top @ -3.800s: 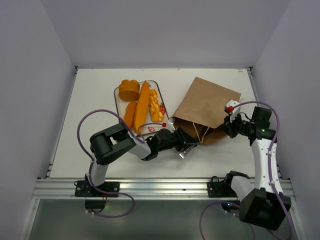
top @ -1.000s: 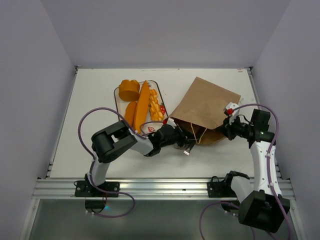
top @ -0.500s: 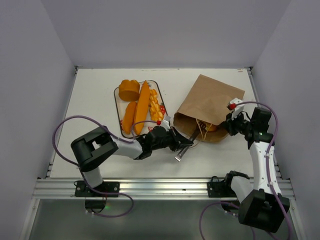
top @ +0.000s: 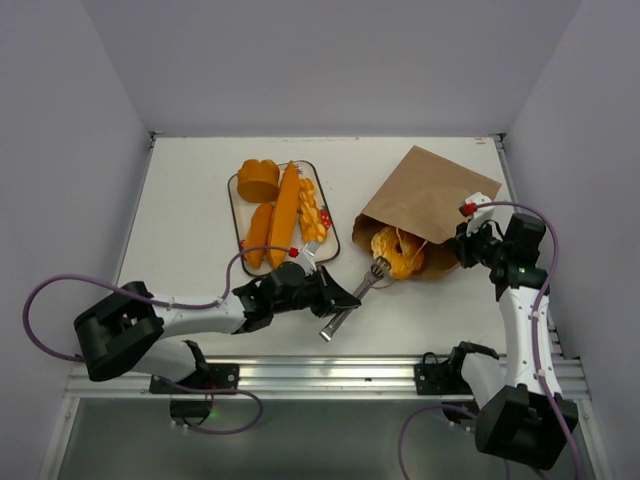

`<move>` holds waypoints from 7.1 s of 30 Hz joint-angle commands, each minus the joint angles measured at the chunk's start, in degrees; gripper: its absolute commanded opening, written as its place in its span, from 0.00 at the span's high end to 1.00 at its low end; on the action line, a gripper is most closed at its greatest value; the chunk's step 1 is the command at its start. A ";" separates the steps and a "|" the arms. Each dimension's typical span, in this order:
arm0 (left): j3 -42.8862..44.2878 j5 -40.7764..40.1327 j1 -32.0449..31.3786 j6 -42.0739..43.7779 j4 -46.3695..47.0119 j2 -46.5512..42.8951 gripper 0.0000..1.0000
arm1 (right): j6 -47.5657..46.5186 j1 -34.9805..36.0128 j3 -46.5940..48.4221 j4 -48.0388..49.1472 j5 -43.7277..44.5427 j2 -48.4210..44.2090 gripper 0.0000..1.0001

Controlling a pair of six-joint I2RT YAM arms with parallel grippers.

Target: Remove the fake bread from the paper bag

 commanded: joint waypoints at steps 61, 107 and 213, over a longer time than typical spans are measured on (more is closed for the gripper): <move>9.03 -1.59 17.34 27.15 -47.26 -28.99 1.00 | 0.55 -0.01 -1.33 2.18 0.45 -2.90 1.00; -1.61 9.04 27.01 23.63 -43.65 -31.09 1.00 | 0.55 -0.18 -1.42 2.01 -0.16 -3.25 1.00; 12.71 5.80 10.93 21.87 -12.02 -7.29 0.63 | 1.51 0.35 7.98 -8.72 -12.73 4.04 1.00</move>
